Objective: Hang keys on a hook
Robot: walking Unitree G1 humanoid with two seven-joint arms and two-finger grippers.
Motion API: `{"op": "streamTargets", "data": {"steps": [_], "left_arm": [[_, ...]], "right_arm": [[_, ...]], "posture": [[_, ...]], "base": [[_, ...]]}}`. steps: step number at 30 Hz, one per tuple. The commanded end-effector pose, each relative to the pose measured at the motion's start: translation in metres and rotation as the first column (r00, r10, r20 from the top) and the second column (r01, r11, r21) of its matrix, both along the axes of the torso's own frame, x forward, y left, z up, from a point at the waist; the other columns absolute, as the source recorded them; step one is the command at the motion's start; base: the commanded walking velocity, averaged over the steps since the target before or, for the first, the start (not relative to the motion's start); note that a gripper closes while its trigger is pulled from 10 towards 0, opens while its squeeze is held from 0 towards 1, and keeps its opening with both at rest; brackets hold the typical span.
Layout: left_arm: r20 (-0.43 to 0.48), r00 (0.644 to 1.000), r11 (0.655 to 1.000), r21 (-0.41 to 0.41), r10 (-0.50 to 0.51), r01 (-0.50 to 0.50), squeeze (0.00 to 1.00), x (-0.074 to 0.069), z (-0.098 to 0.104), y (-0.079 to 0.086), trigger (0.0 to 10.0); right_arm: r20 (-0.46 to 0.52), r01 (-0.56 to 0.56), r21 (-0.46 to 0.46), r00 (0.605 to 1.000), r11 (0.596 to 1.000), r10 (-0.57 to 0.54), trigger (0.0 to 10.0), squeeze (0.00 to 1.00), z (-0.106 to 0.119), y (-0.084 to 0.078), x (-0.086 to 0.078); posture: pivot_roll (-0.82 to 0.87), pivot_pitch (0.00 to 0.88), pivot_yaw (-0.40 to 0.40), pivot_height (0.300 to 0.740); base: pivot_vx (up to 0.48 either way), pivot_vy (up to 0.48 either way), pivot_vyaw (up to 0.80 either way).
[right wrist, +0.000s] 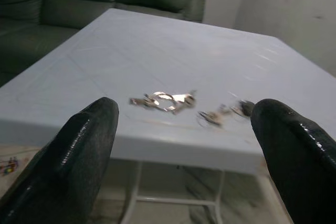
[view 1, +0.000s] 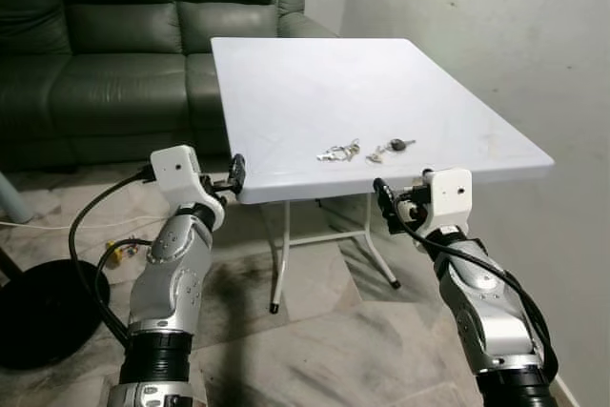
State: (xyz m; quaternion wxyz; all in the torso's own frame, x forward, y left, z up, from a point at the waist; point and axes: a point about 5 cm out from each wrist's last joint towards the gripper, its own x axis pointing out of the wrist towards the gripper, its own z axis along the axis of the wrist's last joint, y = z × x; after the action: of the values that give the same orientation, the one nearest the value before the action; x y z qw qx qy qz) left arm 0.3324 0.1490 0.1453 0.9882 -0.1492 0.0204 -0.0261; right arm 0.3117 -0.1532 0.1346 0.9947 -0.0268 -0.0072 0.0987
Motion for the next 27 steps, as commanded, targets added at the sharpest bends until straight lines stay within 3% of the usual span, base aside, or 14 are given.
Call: {"op": "streamTargets", "data": {"steps": [1, 8, 10, 27], "left_arm": [[0.0, 1.0, 1.0, -0.002, -0.006, 0.006, 0.0, 0.0006, 0.0022, -0.002, 10.0], [-0.01, 1.0, 1.0, 0.011, 0.006, -0.006, 0.0, 0.0009, 0.0013, -0.0019, 10.0], [-0.004, 1.0, 0.998, 0.052, 0.02, -0.019, 0.0, 0.0011, 0.0018, -0.0026, 10.0], [0.022, 0.999, 0.997, 0.069, 0.035, -0.036, 0.0, -0.0006, 0.0048, 0.0008, 10.0]], "right_arm": [[0.048, -0.008, -0.005, 0.999, 1.0, 0.008, 10.0, 0.0, 0.0115, -0.0006, 0.0008], [0.047, -0.011, -0.007, 0.999, 1.0, 0.011, 10.0, 0.0, 0.0112, -0.0004, 0.0009], [0.047, -0.011, -0.008, 0.999, 1.0, 0.012, 10.0, 0.0, 0.0112, -0.0004, 0.0011], [0.045, -0.013, -0.017, 0.999, 1.0, 0.013, 10.0, 0.0, 0.0119, -0.004, 0.0022]], "posture": [[-0.09, 0.005, -0.11, 0.74], [-0.09, 0.004, -0.112, 0.74], [-0.09, 0.005, -0.113, 0.74], [-0.08, 0.017, -0.118, 0.74]], "base": [[0.356, 0.0, 0.0], [0.33, 0.0, 0.0], [0.0, 0.0, 0.0], [0.0, 0.0, 0.0]]}}
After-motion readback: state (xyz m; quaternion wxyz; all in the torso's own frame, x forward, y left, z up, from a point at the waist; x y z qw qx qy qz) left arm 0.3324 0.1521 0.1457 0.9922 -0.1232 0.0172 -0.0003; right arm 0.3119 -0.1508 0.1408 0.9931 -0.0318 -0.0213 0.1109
